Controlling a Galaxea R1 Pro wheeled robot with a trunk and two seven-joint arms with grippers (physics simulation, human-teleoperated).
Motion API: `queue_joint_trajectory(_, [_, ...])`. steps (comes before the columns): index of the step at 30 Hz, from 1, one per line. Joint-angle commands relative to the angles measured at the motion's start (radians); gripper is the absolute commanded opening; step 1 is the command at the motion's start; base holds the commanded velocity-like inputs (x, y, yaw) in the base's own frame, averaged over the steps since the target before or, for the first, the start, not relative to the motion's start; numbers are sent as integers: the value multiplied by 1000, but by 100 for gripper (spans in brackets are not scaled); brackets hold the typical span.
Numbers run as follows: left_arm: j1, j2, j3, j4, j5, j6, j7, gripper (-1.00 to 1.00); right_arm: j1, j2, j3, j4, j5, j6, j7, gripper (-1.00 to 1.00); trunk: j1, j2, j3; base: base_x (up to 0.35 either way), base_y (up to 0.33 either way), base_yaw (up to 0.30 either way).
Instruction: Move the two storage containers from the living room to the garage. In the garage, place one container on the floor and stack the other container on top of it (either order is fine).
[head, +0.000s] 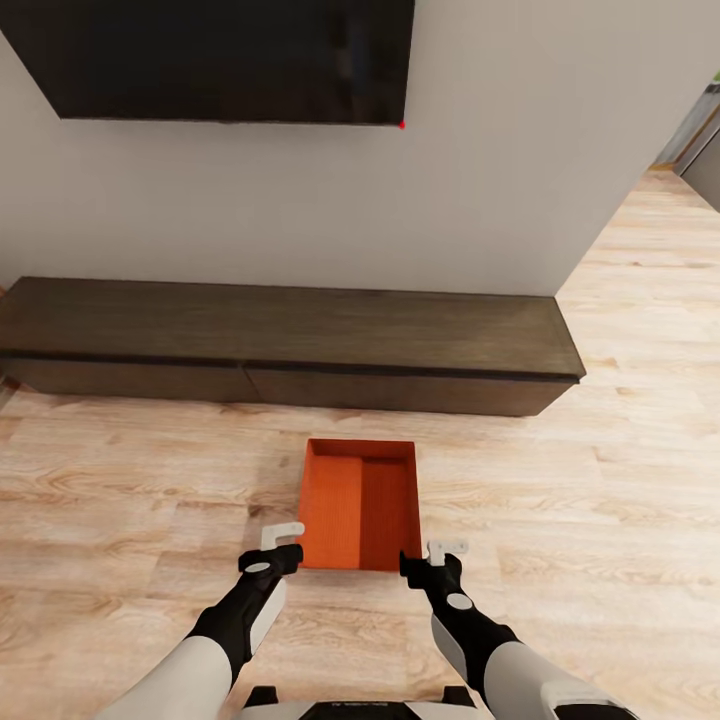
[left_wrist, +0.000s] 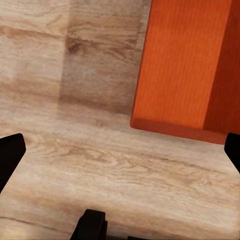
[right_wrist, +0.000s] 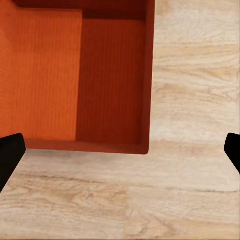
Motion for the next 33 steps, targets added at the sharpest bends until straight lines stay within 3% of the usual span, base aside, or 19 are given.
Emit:
queue_joint_trajectory(1, [0,0,-1,-2,7,5,5,100,-1,1,-5,-1,11,-8,-5,100,4,-8,-4,0,0,0])
queue_joint_trajectory(11, [0,0,-1,1,8,7,6,100,-1,4,-4,-22,16,-36,-19,100,42,-78,-35,0,0,0])
queue_joint_trajectory(25, [0,6,3,-17,6,5,6,100,-1,6,-9,-23,10,-40,-25,100,35,-64,-29,0,0,0])
queue_joint_trajectory(33, [0,6,2,-19,6,5,6,100,-1,4,-10,-23,11,-39,-25,100,65,-120,-54,0,0,0])
